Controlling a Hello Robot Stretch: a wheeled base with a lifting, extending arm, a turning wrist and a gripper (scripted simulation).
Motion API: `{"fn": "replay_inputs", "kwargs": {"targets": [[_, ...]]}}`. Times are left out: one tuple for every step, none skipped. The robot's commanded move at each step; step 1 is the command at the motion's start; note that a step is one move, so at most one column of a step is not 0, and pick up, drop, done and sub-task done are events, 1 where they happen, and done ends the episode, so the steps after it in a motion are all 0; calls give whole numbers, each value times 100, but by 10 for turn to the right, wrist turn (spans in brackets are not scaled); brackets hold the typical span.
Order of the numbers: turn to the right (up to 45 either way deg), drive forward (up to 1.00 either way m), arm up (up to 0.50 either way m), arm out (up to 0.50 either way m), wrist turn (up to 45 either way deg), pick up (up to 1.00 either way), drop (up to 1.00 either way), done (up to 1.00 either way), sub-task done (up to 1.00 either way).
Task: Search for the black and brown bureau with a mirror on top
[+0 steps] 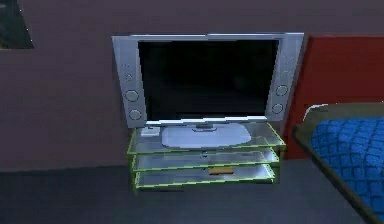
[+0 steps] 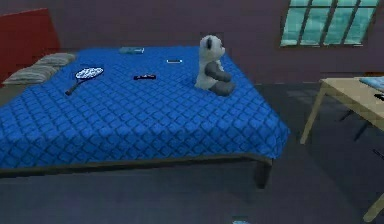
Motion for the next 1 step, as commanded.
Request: {"fn": "replay_inputs", "kwargs": {"targets": [[0,15,0,0,0,0,0,0,0]]}}
